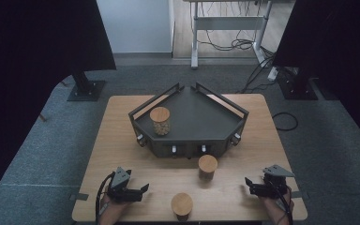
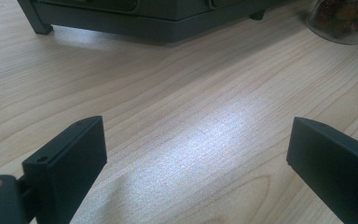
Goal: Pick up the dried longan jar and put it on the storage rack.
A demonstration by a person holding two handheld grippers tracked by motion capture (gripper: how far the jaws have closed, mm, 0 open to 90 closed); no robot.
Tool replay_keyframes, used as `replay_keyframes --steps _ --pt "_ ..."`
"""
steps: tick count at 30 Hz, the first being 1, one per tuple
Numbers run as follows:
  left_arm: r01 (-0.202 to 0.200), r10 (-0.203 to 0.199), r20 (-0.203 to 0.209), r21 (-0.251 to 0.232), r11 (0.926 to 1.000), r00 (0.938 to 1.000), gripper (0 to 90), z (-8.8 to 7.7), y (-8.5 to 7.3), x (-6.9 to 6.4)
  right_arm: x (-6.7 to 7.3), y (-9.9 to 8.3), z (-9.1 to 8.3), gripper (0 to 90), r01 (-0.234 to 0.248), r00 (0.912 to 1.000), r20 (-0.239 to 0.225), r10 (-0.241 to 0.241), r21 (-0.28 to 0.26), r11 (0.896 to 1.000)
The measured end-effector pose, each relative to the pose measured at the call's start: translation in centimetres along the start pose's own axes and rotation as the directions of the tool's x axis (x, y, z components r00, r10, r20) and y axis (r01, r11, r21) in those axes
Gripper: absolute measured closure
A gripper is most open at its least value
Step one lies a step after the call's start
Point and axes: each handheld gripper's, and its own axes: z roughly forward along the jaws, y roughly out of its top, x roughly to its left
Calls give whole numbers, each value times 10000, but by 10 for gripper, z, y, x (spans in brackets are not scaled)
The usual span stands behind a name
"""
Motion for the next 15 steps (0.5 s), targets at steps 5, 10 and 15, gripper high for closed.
replay_keyframes --steps 5,10,15 --pt "17 -17 1 65 10000 10000 47 1 0 0 3 1 -4 50 41 10000 35 -40 -177 9998" --pt "-24 24 12 176 9998 10000 47 3 1 0 4 3 -8 50 87 9999 60 -85 -319 9995" --pt "-30 30 10 278 9996 10000 47 4 1 0 6 4 -11 51 116 9999 21 -115 -427 9990"
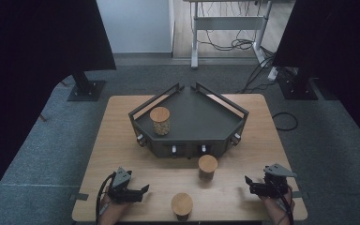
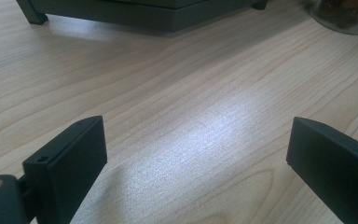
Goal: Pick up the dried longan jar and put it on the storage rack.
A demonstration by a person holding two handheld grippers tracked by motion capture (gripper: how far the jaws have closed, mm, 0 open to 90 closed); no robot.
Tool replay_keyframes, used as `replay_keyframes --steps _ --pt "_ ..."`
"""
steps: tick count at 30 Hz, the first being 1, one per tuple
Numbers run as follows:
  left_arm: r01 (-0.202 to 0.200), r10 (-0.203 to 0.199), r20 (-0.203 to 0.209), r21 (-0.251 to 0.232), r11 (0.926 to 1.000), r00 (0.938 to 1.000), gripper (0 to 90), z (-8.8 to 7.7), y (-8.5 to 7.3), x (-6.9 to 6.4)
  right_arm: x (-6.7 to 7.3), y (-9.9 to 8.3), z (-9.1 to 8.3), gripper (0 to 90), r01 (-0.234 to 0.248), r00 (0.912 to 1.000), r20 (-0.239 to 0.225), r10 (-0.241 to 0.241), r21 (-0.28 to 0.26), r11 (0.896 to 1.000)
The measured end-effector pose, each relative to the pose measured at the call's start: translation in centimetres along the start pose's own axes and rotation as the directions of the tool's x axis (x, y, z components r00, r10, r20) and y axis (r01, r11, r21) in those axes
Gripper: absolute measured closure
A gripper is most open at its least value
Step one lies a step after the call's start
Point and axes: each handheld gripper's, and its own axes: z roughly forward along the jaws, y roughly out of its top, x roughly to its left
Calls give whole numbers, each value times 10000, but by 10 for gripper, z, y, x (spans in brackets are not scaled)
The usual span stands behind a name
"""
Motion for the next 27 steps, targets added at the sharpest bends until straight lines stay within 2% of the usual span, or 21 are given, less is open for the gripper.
replay_keyframes --steps 4,13,20,27 --pt "-53 53 -25 85 9999 10000 49 0 1 -1 1 1 0 52 -4 10000 0 4 16 10000" --pt "-134 138 -105 341 9993 9999 48 2 5 -2 7 2 -9 54 75 10000 13 -74 -448 9990" --pt "-135 155 -251 776 9969 9996 48 4 11 -3 10 4 -15 58 118 9997 -187 -132 -719 9973" --pt "-77 103 -261 972 9952 9996 48 6 14 -3 13 5 -19 57 126 9992 -360 -163 -1030 9946"
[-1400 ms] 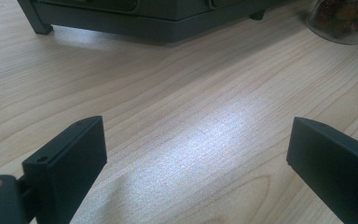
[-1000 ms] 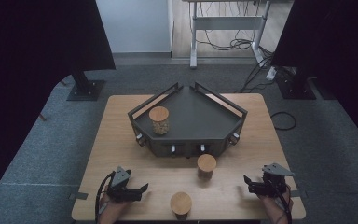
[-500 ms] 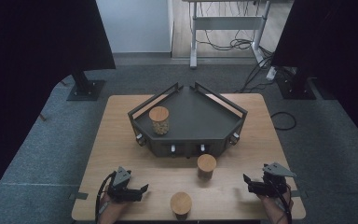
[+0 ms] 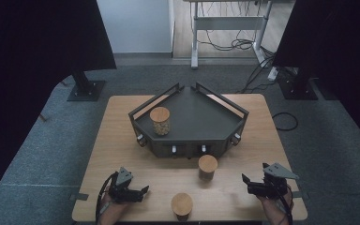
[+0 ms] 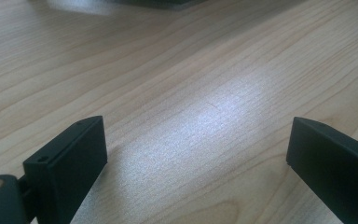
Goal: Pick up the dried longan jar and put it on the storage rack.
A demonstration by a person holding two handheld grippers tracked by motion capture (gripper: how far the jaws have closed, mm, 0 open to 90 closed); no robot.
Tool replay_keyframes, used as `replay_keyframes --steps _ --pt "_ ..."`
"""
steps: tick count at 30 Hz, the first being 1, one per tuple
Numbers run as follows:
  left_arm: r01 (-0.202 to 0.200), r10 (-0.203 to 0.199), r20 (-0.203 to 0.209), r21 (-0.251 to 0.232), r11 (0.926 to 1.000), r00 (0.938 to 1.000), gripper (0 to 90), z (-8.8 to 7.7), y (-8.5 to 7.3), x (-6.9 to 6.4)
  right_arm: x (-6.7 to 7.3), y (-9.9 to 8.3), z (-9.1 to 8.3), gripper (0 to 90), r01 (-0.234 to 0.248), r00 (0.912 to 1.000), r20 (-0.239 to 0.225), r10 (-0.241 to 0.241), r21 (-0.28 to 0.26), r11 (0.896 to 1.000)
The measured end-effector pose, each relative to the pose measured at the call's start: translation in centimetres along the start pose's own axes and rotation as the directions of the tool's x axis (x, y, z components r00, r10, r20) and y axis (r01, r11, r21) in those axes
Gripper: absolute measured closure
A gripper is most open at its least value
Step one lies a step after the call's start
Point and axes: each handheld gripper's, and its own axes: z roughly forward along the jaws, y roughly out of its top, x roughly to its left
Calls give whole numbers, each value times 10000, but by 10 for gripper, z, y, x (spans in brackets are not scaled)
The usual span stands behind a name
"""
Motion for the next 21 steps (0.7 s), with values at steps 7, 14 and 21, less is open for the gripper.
replay_keyframes --steps 7,14,21 --pt "-8 11 -72 307 9995 10000 49 3 5 -1 5 3 -5 57 126 9998 -158 -131 -359 9993" --pt "-49 54 -140 388 9992 9999 48 4 7 -3 12 7 -9 58 311 9988 -360 -334 -632 9975" --pt "-160 171 -237 459 9988 9996 44 5 8 -6 17 10 -11 58 400 9972 -595 -451 -845 9956"
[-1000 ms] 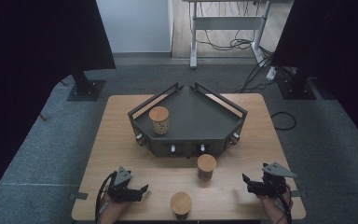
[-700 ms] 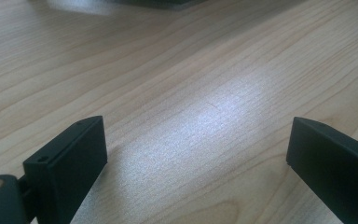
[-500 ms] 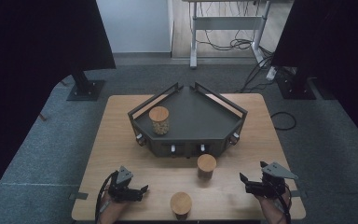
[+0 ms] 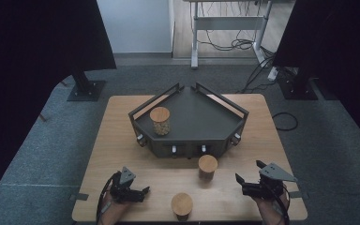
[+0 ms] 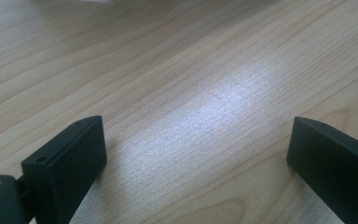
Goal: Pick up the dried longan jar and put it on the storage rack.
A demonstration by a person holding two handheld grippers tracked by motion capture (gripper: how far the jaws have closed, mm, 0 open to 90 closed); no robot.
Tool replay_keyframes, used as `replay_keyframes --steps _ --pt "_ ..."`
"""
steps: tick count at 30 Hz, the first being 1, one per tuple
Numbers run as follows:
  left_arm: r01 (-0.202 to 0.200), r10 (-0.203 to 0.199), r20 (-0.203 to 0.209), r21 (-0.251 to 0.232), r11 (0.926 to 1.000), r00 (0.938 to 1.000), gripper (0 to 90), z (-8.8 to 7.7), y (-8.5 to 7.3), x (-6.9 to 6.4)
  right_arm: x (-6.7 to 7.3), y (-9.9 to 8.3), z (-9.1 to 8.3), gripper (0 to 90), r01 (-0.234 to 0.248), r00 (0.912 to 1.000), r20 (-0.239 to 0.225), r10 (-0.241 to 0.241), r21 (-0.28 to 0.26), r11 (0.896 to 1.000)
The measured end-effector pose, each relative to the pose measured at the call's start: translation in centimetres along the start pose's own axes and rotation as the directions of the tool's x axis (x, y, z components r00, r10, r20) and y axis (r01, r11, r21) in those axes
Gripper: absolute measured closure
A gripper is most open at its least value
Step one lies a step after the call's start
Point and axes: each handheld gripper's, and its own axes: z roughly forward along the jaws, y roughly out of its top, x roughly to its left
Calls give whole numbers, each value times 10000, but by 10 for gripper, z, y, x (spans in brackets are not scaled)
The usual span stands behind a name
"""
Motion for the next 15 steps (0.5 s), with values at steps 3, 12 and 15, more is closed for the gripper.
replay_keyframes --steps 3,12,15 --pt "-1 1 0 1 10000 10000 43 0 0 0 2 1 -1 58 22 10000 -66 -22 -43 10000" --pt "3 -3 -3 8 10000 10000 39 0 0 0 10 4 -2 59 111 9996 -253 -117 -262 9996" --pt "-1 1 -4 11 10000 10000 39 0 0 0 14 4 -2 61 120 9994 -311 -131 -364 9993"
